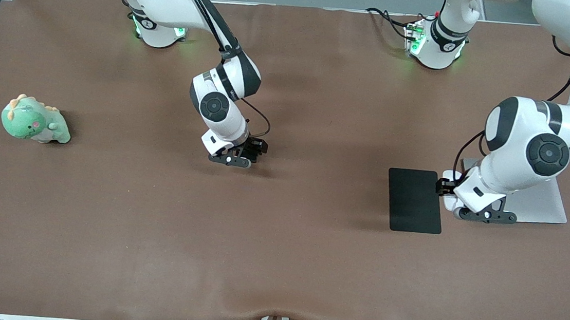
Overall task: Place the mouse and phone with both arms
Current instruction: 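Carry the mouse over the mouse pad with the left gripper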
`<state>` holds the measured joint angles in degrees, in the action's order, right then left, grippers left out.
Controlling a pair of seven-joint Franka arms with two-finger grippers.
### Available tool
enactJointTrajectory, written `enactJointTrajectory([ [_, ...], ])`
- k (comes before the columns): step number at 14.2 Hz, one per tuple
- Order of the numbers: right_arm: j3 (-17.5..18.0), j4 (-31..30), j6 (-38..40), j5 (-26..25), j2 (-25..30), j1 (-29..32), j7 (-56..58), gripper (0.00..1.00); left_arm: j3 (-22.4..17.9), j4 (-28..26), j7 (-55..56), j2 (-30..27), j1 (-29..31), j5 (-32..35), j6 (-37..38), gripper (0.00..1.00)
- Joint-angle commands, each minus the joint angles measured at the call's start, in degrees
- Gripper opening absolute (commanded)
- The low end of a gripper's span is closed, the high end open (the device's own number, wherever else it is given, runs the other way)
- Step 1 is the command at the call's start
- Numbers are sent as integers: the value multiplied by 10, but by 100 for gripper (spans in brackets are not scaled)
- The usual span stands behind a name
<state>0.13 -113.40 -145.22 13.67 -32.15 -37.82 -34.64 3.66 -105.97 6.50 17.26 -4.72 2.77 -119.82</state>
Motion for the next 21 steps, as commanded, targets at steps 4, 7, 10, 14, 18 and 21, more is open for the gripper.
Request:
enactJointTrajectory([
  [4, -7, 11, -2, 1, -15, -11, 1, 30, 7, -55, -8, -17, 5, 12, -34, 42],
  [7, -7, 17, 22, 5, -5, -3, -3, 0, 6, -97, -9, -15, 12, 13, -80, 42],
  [10, -8, 37, 93, 5, 16, 13, -3, 0, 6, -142, -27, -12, 17, 19, -141, 42],
  [14, -16, 36, 116, 3, 34, 50, 6, 0, 7, -165, -42, 1, 29, 19, -190, 42],
  [18, -17, 33, 186, 2, 59, 107, 61, 0, 8, -164, -22, 23, 21, 19, -204, 42],
  [21, -18, 24, 209, 0, 76, 137, 65, 0, 7, -158, 3, 57, 3, 18, -240, 42],
])
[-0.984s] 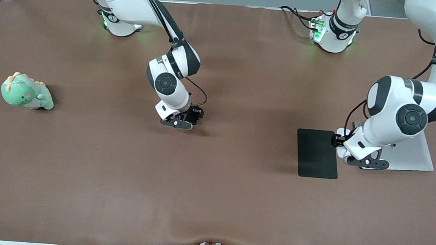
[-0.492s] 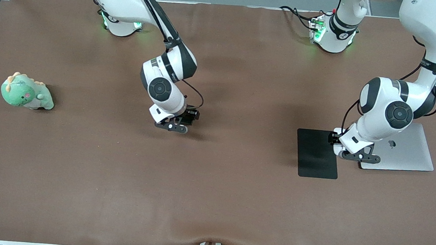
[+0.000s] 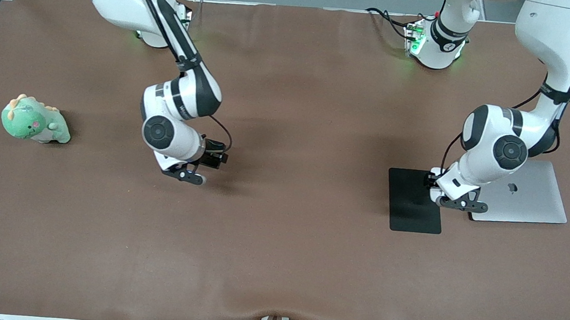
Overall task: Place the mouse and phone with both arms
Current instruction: 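Carry the mouse over the mouse pad with the left gripper, then lower the mouse onto the pad while the right gripper carries the phone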
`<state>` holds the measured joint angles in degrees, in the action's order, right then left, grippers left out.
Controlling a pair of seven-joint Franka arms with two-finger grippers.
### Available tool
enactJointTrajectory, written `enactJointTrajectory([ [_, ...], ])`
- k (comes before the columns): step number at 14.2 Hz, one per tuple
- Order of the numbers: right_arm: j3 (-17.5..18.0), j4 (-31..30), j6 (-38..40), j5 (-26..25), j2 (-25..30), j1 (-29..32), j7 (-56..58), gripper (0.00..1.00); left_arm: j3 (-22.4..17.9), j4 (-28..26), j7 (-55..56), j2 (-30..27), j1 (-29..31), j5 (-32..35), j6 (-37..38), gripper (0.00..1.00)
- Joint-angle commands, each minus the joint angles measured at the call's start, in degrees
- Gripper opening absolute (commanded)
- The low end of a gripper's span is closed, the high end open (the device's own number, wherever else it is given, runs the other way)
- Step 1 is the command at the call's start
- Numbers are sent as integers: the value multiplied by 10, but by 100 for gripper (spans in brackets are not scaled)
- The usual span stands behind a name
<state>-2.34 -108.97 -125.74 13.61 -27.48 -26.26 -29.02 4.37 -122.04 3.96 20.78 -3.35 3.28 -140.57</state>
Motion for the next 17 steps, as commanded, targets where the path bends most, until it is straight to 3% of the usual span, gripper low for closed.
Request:
enactJointTrajectory([
  [1, 7, -26, 15, -1, 35, 35, 21, 0, 0, 3, 41, 32, -19, 14, -50, 42],
  [7, -7, -75, 15, -5, 72, 79, 95, 0, -1, 49, 43, 69, -24, 14, -59, 44],
  [12, -76, -115, 15, -13, 100, 87, 207, 0, -2, 60, 45, 94, -25, 14, -64, 44],
  [14, -88, -125, 15, -13, 102, 97, 234, 0, -2, 59, 45, 100, -25, 14, -73, 47],
  [16, -90, -131, 14, -14, 103, 125, 279, 0, -2, 60, 44, 101, -25, 14, -73, 78],
  [17, -93, -142, 9, -14, 102, 139, 307, 0, -2, 60, 42, 101, -25, 16, -73, 100],
])
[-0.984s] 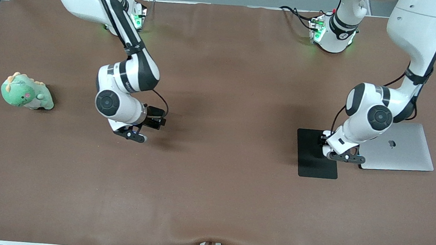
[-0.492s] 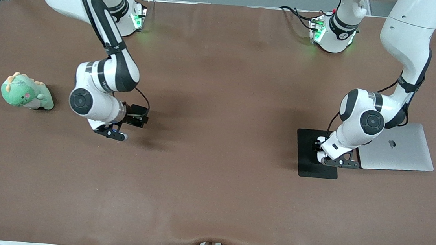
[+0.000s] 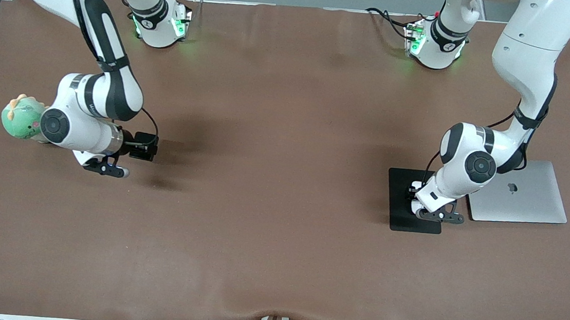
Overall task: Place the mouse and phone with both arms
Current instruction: 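Lower the mouse onto the pad while the right gripper carries the phone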
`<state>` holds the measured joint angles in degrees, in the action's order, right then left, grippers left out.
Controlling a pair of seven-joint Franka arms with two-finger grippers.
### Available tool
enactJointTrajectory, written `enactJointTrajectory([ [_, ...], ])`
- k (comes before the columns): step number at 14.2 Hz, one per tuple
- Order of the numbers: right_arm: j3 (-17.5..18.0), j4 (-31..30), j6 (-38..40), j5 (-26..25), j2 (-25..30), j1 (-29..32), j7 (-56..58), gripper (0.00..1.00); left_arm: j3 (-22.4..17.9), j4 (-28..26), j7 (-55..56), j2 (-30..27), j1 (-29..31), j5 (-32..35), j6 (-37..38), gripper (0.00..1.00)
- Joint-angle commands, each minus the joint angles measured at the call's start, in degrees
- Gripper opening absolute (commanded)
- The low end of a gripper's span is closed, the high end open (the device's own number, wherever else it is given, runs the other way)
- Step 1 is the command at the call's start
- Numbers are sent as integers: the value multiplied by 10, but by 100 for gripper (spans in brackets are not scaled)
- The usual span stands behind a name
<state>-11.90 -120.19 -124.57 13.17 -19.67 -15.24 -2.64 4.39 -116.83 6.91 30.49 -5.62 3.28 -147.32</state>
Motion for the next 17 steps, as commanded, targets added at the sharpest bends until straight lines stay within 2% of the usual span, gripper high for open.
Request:
enactJointTrajectory([
  [1, -5, -33, -3, -10, 24, 41, 70, 0, -2, 8, 13, 4, -2, 23, -5, 100],
  [4, -46, -47, -6, -17, 24, 46, 142, 0, -1, 8, 13, 3, 1, 23, -5, 100],
  [7, -72, -56, -20, -46, 22, 49, 160, 0, -1, 8, 14, -5, 0, 23, -2, 100],
  [9, -74, -65, -22, -49, 22, 50, 167, 0, -1, 7, 10, -24, 3, 23, 11, 100],
  [13, -75, -99, -82, -50, 17, 51, 171, 0, 1, 8, 9, -77, 3, 24, 84, 100],
  [17, -74, -123, -134, -50, 9, 57, 185, 0, 0, 9, -9, -142, 8, 24, 185, 100],
])
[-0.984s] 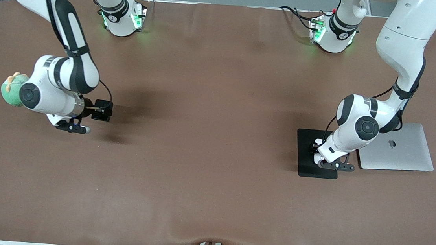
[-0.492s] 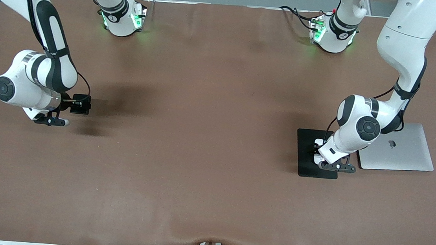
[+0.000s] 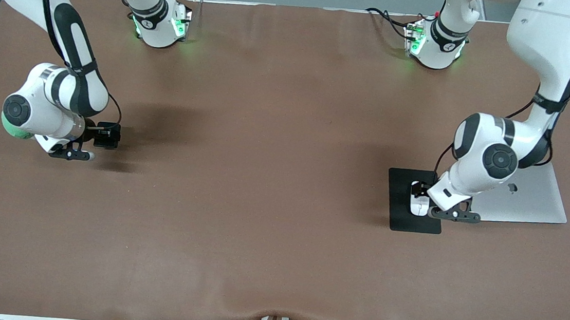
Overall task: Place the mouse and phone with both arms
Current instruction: 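Lower the mouse onto the pad while the right gripper carries the phone, then open the left gripper and lift away while the right gripper releases the phone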
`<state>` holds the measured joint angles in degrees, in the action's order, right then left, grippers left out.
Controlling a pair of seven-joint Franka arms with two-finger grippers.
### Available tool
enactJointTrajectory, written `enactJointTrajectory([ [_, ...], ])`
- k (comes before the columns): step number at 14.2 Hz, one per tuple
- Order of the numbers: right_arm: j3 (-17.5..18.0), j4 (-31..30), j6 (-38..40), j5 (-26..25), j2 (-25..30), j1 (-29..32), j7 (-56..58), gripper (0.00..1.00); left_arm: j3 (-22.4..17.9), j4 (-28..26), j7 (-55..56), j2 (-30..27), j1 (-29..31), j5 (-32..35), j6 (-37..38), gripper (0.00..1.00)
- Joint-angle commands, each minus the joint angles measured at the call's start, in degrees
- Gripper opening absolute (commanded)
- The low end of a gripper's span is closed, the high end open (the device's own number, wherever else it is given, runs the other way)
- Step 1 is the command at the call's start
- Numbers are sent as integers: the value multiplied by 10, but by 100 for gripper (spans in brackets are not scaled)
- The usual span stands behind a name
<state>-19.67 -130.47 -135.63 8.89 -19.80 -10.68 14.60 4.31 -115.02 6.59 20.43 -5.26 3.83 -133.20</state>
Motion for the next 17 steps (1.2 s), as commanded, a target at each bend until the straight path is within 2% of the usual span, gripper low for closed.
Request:
enactJointTrajectory([
  [1, 3, -24, -29, -7, 7, 12, 13, 0, 1, -8, -11, -56, 9, 19, 60, 100],
  [4, 4, -25, -29, -7, 1, 12, 13, 0, 1, 16, -21, -81, 14, 18, 129, 100],
  [9, 4, -30, -38, -6, -15, 12, 12, 1, 0, 125, -89, -87, 53, -14, 296, 100],
  [11, 4, -29, -38, -6, -18, 12, 12, 24, 0, 159, -87, -101, 55, -17, 347, 100],
  [12, 4, -29, -38, -6, -19, 13, 12, 71, 1, 171, -85, -112, 53, -16, 365, 100],
  [13, 4, -27, -35, -5, -19, 12, 10, 100, 2, 182, -91, -122, 53, -16, 377, 100],
  [15, 4, -21, -24, -5, -16, 12, 11, 100, 2, 212, -89, -136, 50, -14, 386, 100],
  [17, 4, 11, 16, -5, -15, 11, 12, 100, 14, 246, -82, -138, 49, -8, 413, 100],
])
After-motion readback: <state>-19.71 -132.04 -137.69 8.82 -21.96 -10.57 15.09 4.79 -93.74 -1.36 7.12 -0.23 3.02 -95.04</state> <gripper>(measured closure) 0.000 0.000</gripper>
